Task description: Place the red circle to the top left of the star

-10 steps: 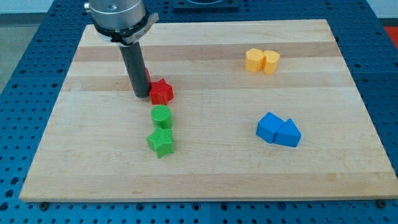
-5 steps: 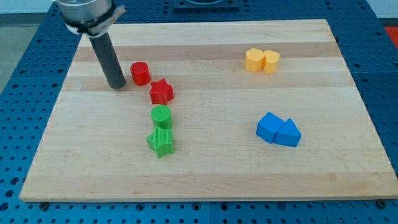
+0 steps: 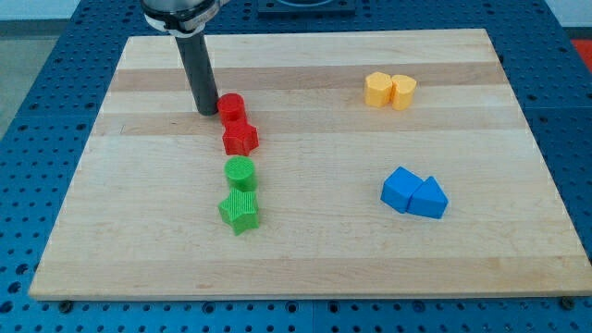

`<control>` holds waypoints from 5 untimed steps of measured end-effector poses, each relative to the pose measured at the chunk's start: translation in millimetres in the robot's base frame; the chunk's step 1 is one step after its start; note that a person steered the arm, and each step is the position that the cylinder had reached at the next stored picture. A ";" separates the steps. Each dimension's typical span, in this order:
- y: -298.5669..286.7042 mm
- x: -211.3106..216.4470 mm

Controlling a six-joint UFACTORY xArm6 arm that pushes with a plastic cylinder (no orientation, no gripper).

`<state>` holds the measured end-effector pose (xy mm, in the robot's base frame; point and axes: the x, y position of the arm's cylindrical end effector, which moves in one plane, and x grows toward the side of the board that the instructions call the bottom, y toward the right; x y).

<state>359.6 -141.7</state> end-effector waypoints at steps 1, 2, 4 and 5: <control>0.0 0.0; 6.6 -15.0; 6.6 -24.7; 31.0 -69.6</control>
